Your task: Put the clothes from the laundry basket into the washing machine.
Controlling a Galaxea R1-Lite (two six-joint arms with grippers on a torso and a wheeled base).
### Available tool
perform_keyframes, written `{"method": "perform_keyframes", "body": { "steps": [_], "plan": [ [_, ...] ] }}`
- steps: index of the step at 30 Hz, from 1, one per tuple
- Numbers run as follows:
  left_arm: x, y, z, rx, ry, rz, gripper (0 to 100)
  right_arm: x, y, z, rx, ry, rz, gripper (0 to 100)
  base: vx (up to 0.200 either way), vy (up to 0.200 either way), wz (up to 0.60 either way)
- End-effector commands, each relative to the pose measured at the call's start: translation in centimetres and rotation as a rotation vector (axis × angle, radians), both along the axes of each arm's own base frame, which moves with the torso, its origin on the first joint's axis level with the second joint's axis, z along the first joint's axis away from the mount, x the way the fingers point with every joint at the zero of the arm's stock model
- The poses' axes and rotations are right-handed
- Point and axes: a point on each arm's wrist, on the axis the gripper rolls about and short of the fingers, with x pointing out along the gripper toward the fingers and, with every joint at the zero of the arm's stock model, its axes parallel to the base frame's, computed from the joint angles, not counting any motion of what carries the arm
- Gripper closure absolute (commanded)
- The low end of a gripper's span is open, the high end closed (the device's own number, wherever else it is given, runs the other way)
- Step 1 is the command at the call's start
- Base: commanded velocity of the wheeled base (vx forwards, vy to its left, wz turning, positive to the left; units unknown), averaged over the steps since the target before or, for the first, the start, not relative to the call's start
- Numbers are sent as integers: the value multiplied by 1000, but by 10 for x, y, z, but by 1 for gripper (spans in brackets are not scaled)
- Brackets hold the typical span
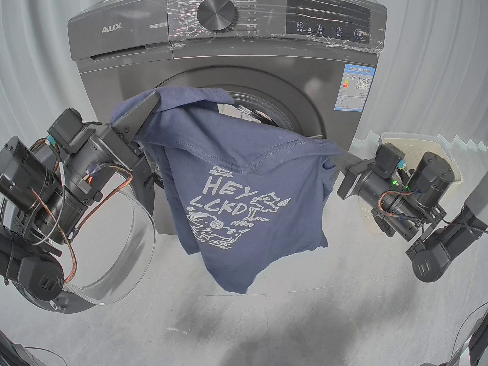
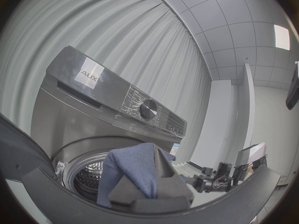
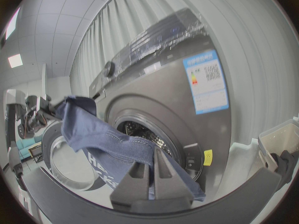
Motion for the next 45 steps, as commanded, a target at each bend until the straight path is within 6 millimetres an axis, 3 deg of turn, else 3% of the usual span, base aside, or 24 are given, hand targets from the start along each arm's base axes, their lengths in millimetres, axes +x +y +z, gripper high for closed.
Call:
{"method": "perform_keyframes", "body": {
  "steps": [1, 13, 22, 36, 45],
  "plan": [
    [1, 5, -3, 5, 9, 21, 100, -18, -11, 37, 70, -96, -16, 100, 0, 0, 0],
    [-6, 8, -29, 62, 106, 4, 100, -22, -8, 60, 132, -158, -57, 100, 0, 0, 0],
    [-4, 16, -28, 66, 99, 23, 100, -35, -8, 80, 167, -205, -50, 100, 0, 0, 0],
    [-4, 19, -27, 64, 93, 31, 100, -35, -5, 77, 168, -196, -45, 100, 0, 0, 0],
    [-1, 33, -26, 81, 83, 47, 100, -33, -2, 84, 194, -217, -63, 100, 0, 0, 0]
  ]
}}
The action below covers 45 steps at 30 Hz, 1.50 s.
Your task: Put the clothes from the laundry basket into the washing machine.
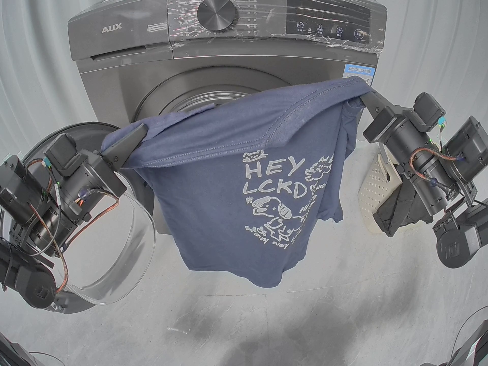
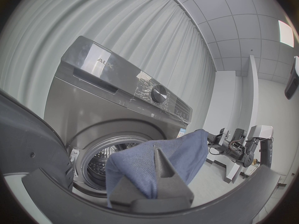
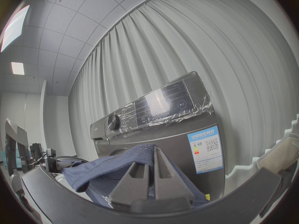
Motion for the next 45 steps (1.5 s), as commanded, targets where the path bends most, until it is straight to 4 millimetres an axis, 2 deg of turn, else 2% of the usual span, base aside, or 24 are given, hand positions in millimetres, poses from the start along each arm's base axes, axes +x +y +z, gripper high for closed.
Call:
{"method": "perform_keyframes", "body": {
  "steps": [1, 16, 17, 18, 22, 23, 24, 25, 29, 32, 33, 39, 41, 44, 45],
  "plan": [
    [2, 7, 1, 0, -6, 25, 100, 3, 0, 2, 10, -7, -9, 100, 0, 0, 0],
    [2, 6, 0, 8, -3, 5, 100, 2, 5, 0, 70, 38, 45, 100, 0, 0, 0],
    [-1, -13, -2, 9, 2, -60, 100, 2, 6, -4, 82, 63, 61, 100, 0, 0, 0],
    [-3, -21, -2, 13, -2, -84, 100, 1, 10, -11, 72, 82, 74, 100, 0, 0, 0],
    [-2, -32, -1, 16, -14, -99, 100, -10, 28, -30, 38, 149, 145, 100, 0, 0, 0],
    [0, -37, -1, 11, -16, -89, 100, -19, 37, -39, 23, 185, 185, 100, 0, 0, 0],
    [0, -37, -1, 11, -16, -89, 100, -19, 37, -39, 23, 185, 185, 100, 0, 0, 0],
    [1, -41, -2, 10, -11, -73, 100, -22, 41, -52, 2, 232, 196, 100, 0, 0, 0],
    [-1, -48, -1, 4, -13, -96, 100, -10, 52, -78, -41, 297, 192, 100, 0, 0, 0],
    [-1, -51, 1, -1, -22, -102, 100, -3, 59, -86, -53, 309, 191, 100, 0, 0, 0],
    [-2, -51, 2, -3, -25, -105, 100, -2, 59, -88, -56, 316, 190, 0, 0, 0, 0],
    [-2, -52, 3, -5, -29, -108, 100, -7, 64, -120, -132, 410, 204, 0, 0, 0, 0],
    [-3, -54, 5, -9, -37, -114, 100, -12, 59, -141, -208, 455, 195, 0, 0, 0, 0],
    [-5, -55, 7, -11, -41, -122, 100, -15, 54, -164, -297, 502, 181, 0, 0, 0, 0],
    [-5, -55, 7, -11, -41, -122, 100, -15, 54, -166, -302, 508, 184, 0, 0, 0, 0]
  ]
}}
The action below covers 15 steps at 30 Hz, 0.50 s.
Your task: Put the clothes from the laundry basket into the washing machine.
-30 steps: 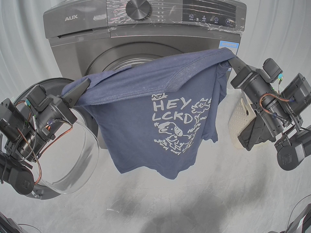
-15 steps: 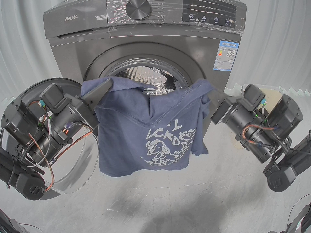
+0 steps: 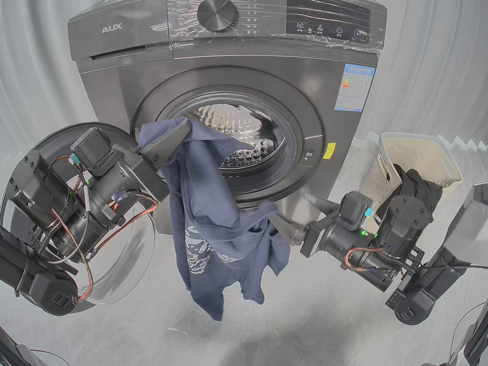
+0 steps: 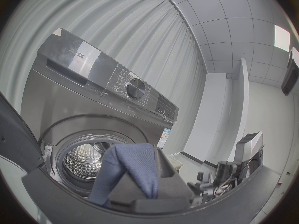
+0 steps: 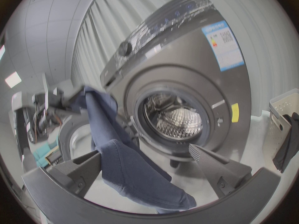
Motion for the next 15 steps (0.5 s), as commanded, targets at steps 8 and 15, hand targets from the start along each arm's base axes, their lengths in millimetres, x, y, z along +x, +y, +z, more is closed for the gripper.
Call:
{"method": "perform_keyframes", "body": {
  "steps": [8, 15],
  "plan": [
    [-4, -5, 4, -8, -16, -23, 100, -3, 3, -70, -189, 163, 118, 0, 0, 0, 0],
    [-5, -7, 5, -9, -19, -33, 100, 30, 23, -86, -177, 121, 114, 0, 0, 0, 0]
  ]
}}
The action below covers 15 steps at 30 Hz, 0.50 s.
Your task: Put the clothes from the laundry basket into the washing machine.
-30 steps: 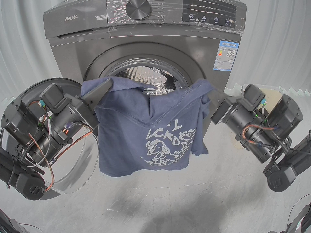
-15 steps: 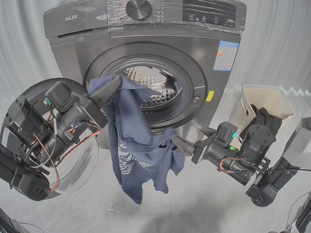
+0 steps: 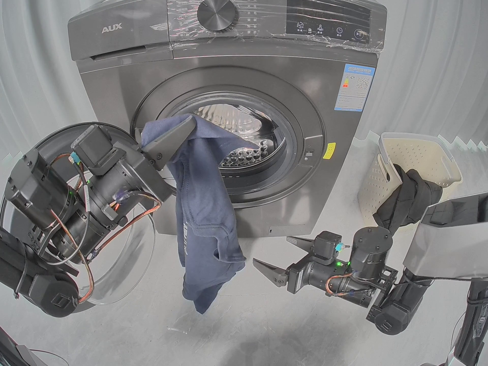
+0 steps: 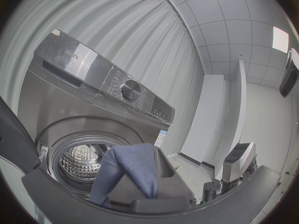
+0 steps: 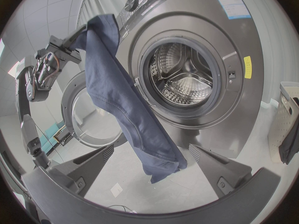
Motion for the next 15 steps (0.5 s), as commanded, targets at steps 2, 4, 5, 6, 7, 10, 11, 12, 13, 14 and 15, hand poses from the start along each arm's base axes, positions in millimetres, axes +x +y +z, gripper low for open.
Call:
{"method": "perform_keyframes", "body": {
  "steps": [2, 4, 5, 6, 7, 10, 11, 12, 13, 14, 15],
  "plan": [
    [-3, -3, 1, -2, -6, -15, 100, 31, 21, -19, 13, -33, -3, 0, 0, 0, 0],
    [-3, -2, 1, -2, -4, -15, 100, 40, 29, -23, 18, -59, 0, 0, 0, 0, 0],
    [-3, -2, 1, 0, -4, -14, 100, 44, 34, -24, 27, -72, 1, 0, 0, 0, 0],
    [-3, -3, 0, 3, -4, -16, 100, 49, 38, -24, 37, -84, 2, 0, 0, 0, 0],
    [-3, -3, 0, 4, -4, -16, 100, 53, 42, -25, 45, -97, 4, 0, 0, 0, 0],
    [-6, -5, 1, 2, -8, -28, 100, 61, 51, -26, 63, -123, 10, 0, 0, 0, 0],
    [-6, -5, 1, 2, -8, -28, 100, 61, 51, -26, 63, -123, 10, 0, 0, 0, 0],
    [-7, -4, 1, 0, -8, -29, 100, 63, 54, -26, 68, -131, 14, 0, 0, 0, 0],
    [-7, -4, 1, 0, -8, -29, 100, 63, 54, -26, 68, -131, 14, 0, 0, 0, 0],
    [-6, -4, 2, -1, -9, -29, 100, 58, 62, -24, 75, -140, 59, 0, 0, 0, 0],
    [-6, -4, 2, -1, -9, -29, 100, 55, 66, -24, 77, -142, 82, 0, 0, 0, 0]
  ]
}}
